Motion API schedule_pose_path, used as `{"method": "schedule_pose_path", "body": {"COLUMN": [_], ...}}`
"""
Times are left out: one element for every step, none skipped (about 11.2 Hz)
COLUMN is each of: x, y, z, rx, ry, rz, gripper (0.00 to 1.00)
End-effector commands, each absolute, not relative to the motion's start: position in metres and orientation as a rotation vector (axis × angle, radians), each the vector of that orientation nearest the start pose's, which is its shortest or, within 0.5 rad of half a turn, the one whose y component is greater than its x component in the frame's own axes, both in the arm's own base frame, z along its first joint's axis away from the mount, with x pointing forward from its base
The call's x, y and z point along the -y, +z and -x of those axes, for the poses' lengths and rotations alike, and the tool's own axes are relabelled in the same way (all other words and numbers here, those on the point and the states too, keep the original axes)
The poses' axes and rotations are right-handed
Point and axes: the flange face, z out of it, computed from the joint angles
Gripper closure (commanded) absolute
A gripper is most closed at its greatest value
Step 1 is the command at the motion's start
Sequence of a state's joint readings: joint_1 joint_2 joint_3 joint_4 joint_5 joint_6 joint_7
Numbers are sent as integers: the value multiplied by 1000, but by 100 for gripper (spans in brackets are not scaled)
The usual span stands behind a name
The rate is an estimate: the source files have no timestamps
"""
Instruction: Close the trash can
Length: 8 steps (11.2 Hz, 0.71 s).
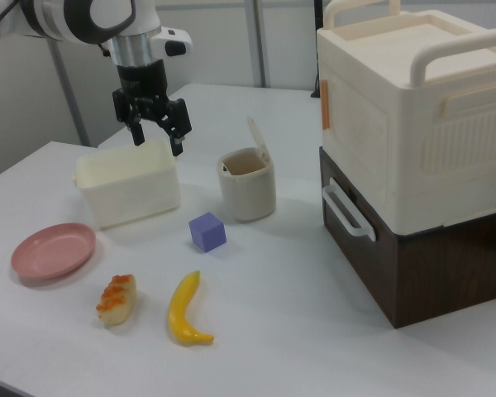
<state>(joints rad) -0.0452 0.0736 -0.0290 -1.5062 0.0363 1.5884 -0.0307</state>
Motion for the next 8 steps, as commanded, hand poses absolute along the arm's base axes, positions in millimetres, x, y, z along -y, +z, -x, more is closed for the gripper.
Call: {"method": "schedule_pose_path", "body": {"x": [13, 9, -1, -6, -13, -21, -25, -26], "y": [615, 603, 595, 593, 584, 576, 573, 573], "z": [-588, -604, -616, -624, -634, -644, -653, -661], "rx": [-41, -145, -215, -254, -294, -333, -424, -573], "ry": [-132, -212, -278, -355, -419, -483, -574, -685], "rz": [3163, 3158, 3163, 3182, 3196, 3206, 3179, 3116], "gripper": [47, 68, 78, 87, 94, 96, 98, 98]}}
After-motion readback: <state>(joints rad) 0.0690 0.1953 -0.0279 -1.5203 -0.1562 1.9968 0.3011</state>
